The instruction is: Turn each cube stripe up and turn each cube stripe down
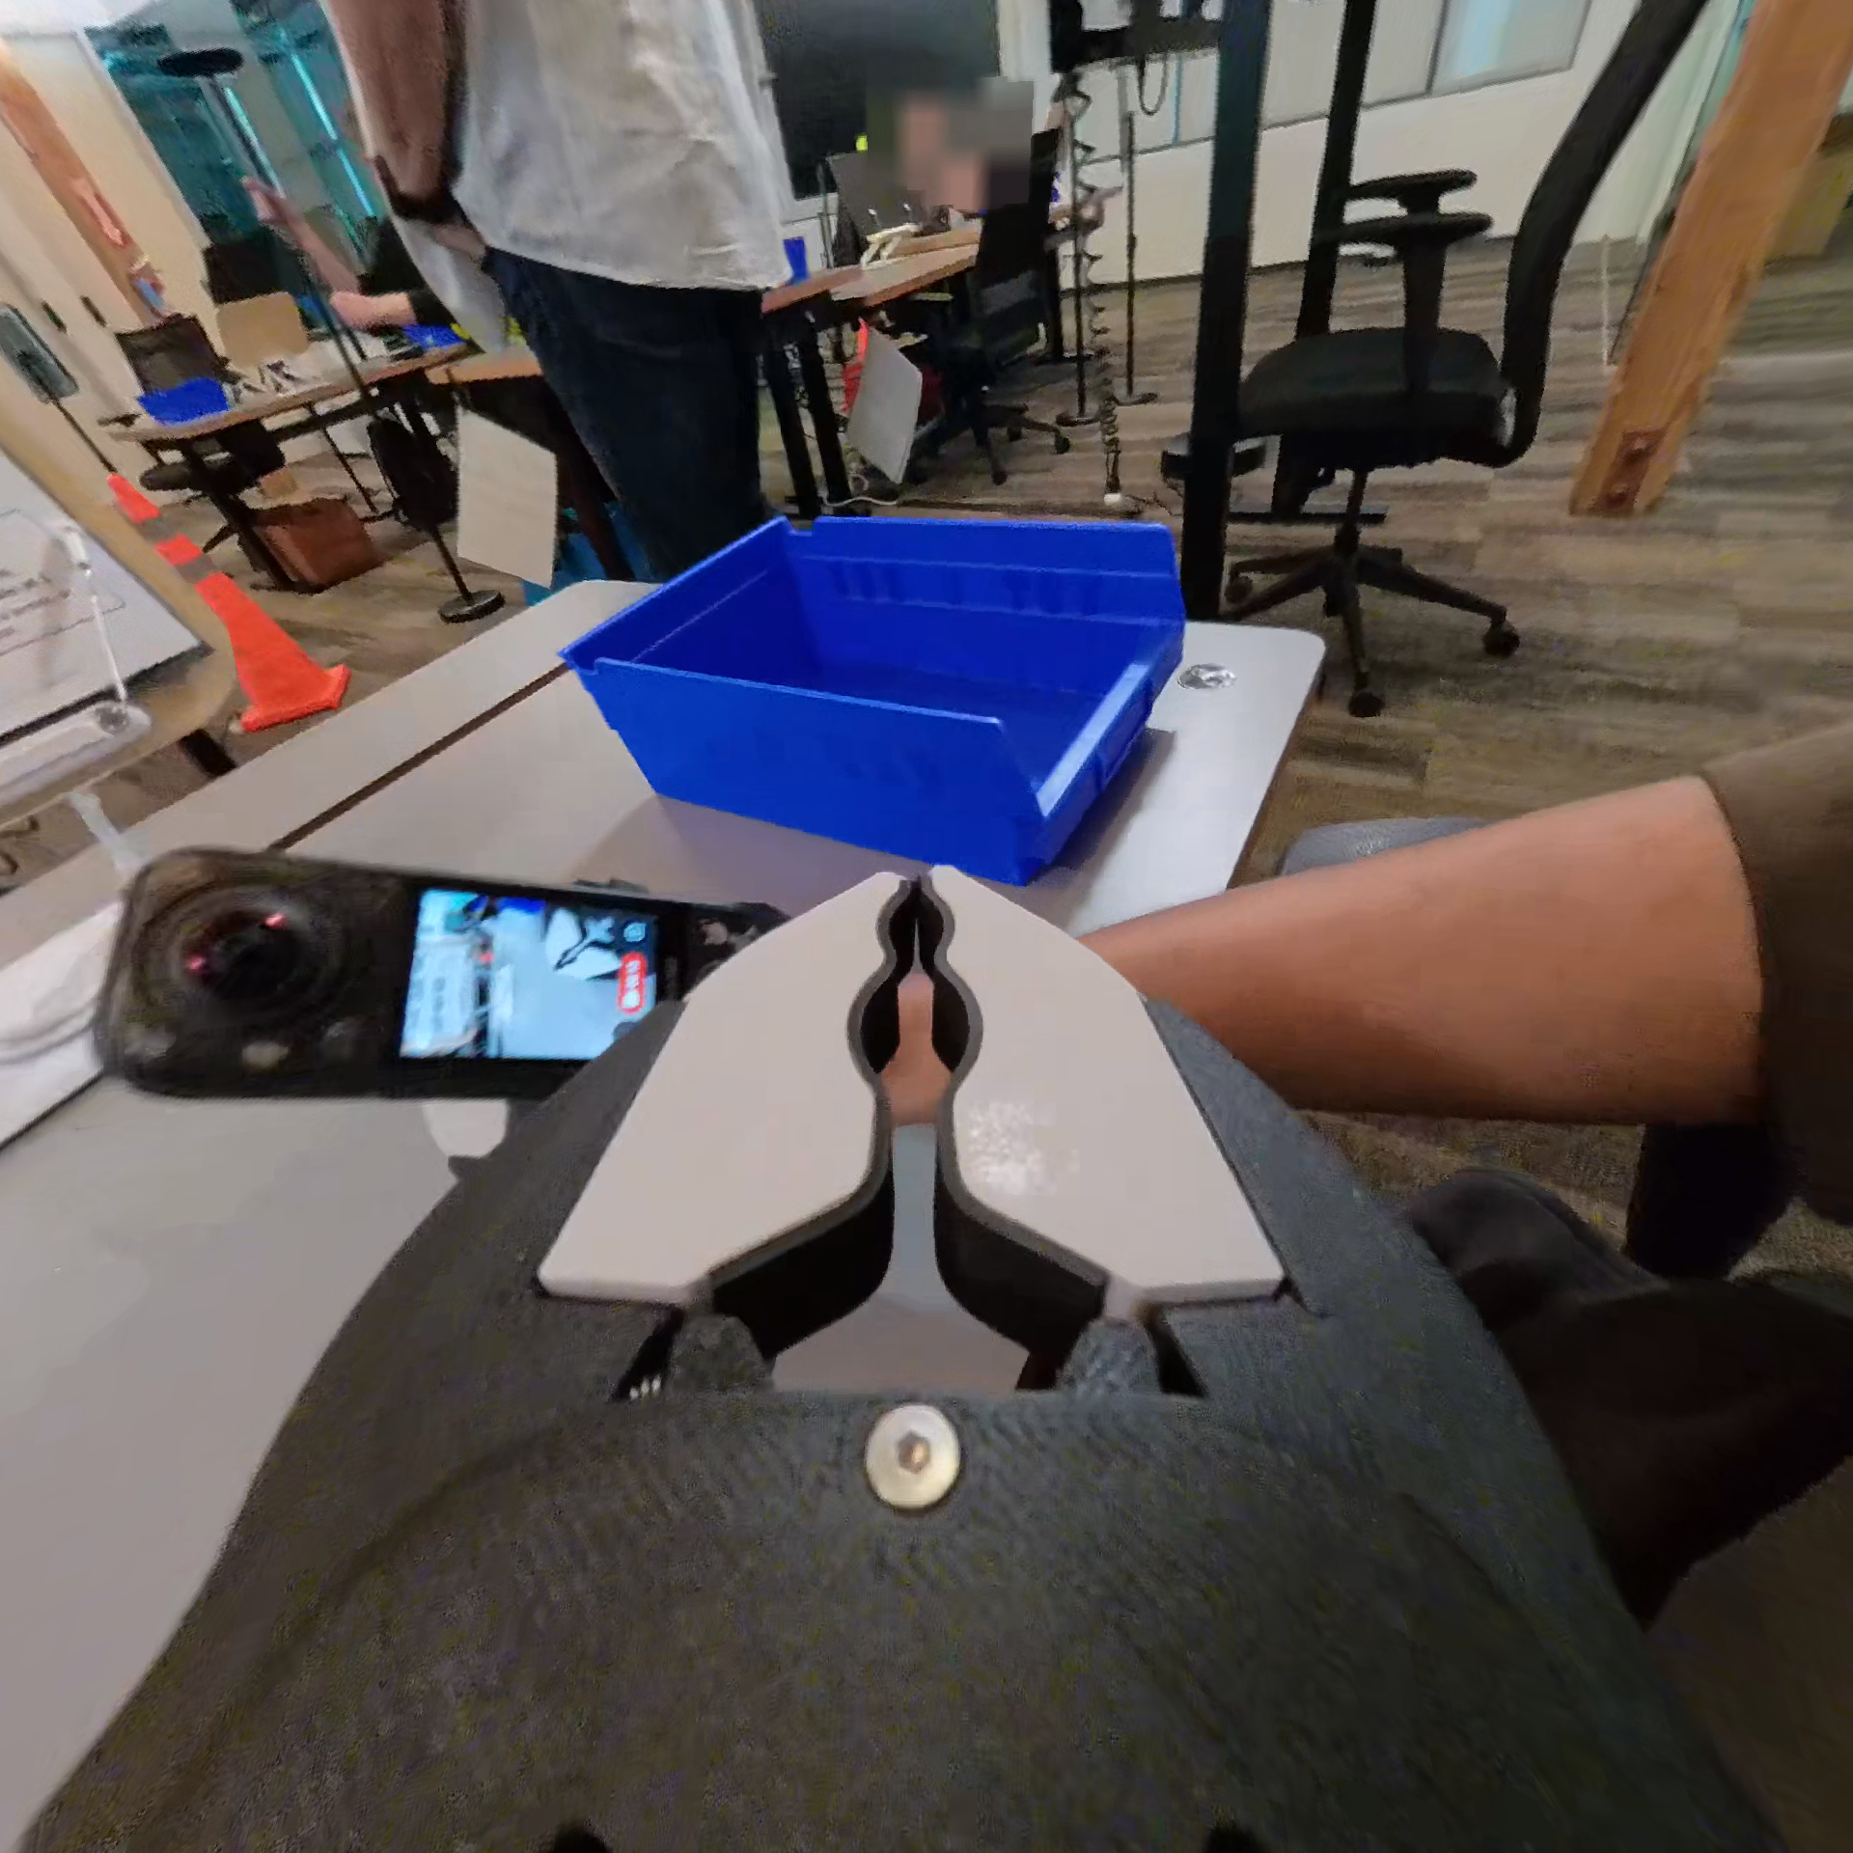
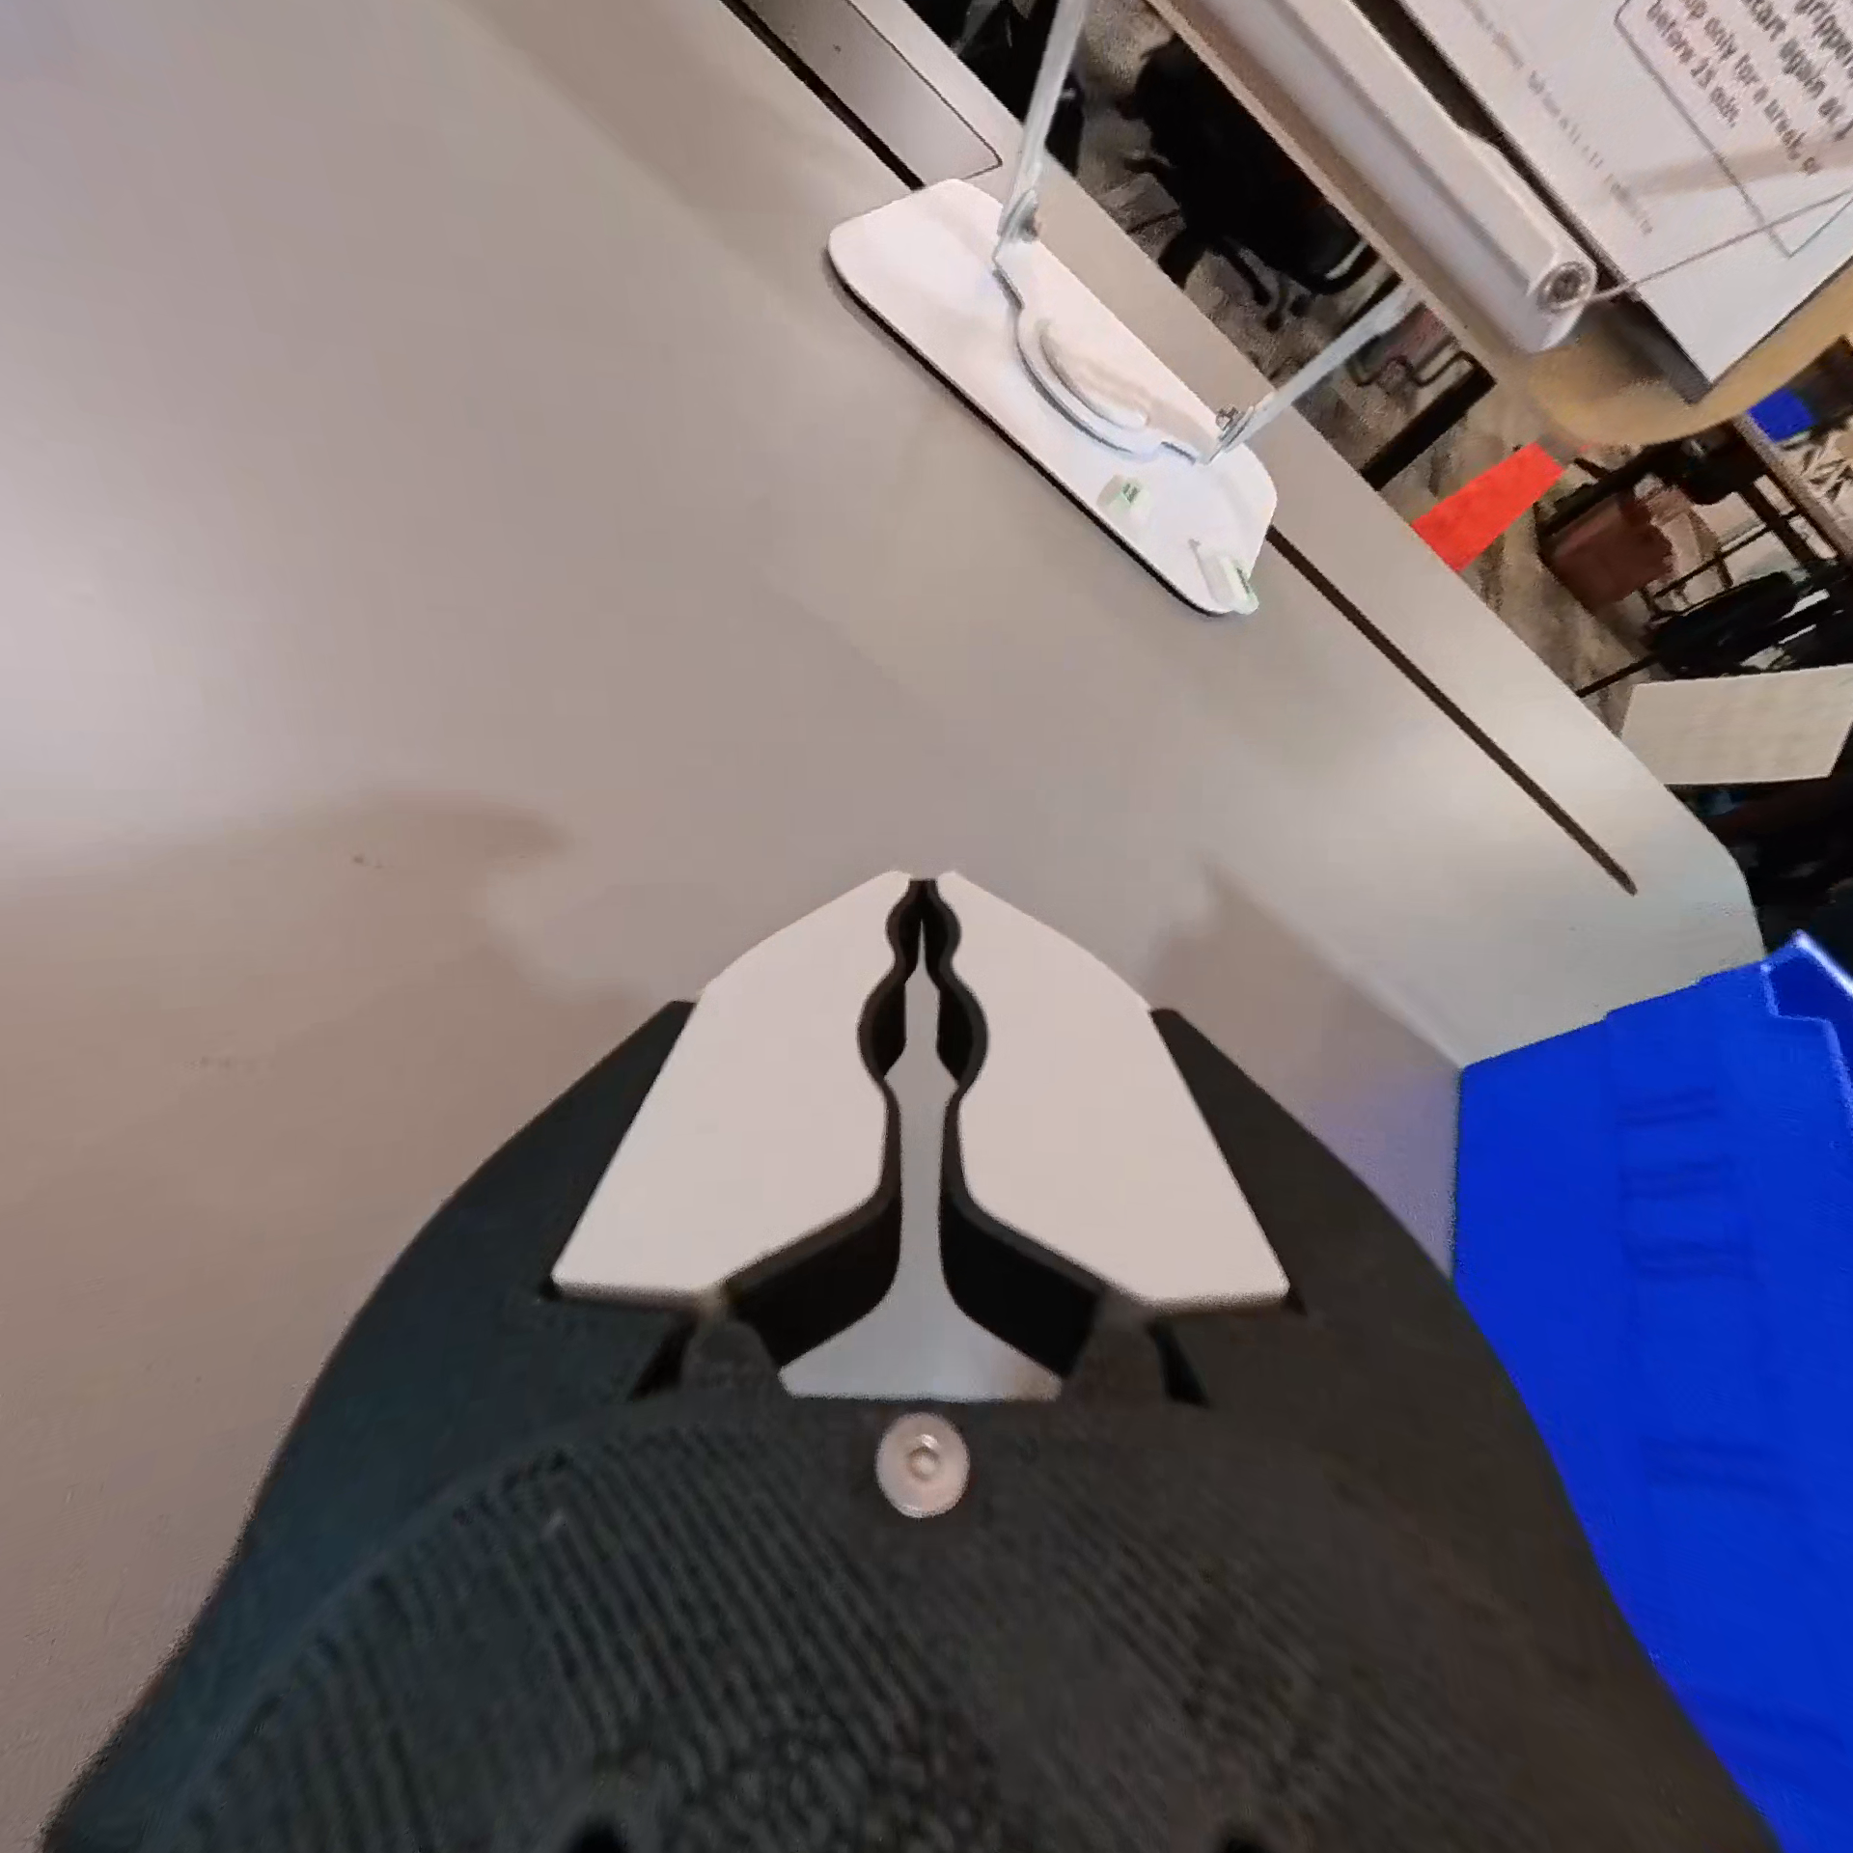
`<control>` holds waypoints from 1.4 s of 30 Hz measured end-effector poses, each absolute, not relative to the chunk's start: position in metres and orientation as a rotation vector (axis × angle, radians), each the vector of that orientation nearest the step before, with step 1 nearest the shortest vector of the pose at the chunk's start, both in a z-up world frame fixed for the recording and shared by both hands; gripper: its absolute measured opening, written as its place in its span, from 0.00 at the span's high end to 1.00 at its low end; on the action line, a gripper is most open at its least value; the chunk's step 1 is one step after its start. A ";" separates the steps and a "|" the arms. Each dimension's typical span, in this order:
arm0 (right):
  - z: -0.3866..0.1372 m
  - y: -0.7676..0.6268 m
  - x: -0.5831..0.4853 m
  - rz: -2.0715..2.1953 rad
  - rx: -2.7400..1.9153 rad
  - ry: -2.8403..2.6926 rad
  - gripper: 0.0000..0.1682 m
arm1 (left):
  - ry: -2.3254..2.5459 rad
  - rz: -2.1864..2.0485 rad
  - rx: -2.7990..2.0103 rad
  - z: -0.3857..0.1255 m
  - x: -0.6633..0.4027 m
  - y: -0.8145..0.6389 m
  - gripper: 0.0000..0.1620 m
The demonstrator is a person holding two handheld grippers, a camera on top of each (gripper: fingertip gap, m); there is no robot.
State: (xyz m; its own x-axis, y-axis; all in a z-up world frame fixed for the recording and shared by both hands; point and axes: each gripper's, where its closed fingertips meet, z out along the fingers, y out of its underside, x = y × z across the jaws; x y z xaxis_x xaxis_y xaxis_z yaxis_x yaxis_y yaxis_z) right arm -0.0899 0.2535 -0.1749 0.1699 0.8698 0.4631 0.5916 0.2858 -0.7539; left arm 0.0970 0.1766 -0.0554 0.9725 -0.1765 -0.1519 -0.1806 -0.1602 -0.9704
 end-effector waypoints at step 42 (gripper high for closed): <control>-0.145 0.279 -0.031 0.682 -1.532 -1.219 1.00 | -0.373 0.452 -1.999 -0.163 -0.179 0.181 0.67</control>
State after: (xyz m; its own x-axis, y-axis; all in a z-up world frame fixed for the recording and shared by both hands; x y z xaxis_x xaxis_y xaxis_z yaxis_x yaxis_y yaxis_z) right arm -0.0309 0.2785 -0.1447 0.3272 0.9320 0.1558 0.3556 0.0313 -0.9341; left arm -0.1793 0.1813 -0.1628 0.8823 0.4448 -0.1543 0.0669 -0.4428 -0.8941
